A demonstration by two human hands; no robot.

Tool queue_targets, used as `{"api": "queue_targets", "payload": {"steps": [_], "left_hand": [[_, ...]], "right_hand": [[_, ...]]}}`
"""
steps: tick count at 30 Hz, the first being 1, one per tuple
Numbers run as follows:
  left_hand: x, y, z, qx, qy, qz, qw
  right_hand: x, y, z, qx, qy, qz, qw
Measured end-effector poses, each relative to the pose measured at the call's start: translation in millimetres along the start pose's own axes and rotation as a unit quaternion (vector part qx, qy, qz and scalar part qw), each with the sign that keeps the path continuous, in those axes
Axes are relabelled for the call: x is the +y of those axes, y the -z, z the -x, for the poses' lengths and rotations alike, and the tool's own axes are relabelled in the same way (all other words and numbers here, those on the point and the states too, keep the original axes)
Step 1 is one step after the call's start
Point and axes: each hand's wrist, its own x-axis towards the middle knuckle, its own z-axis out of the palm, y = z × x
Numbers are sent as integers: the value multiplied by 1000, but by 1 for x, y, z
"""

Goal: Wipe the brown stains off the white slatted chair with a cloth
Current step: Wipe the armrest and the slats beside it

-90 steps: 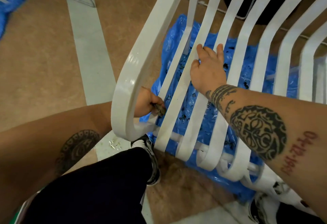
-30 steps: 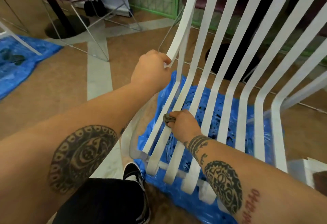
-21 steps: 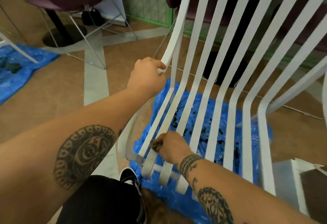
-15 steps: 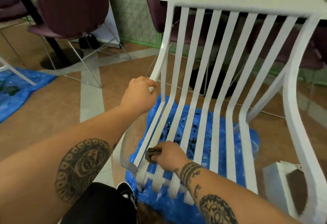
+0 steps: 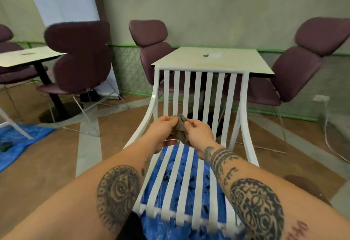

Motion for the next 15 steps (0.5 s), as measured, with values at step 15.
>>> {"api": "queue_targets", "payload": {"steps": [15], "left_hand": [[62, -29, 22, -32, -42, 131, 990]], "right_hand": [[-63, 77, 24, 33, -96, -291, 951]]}}
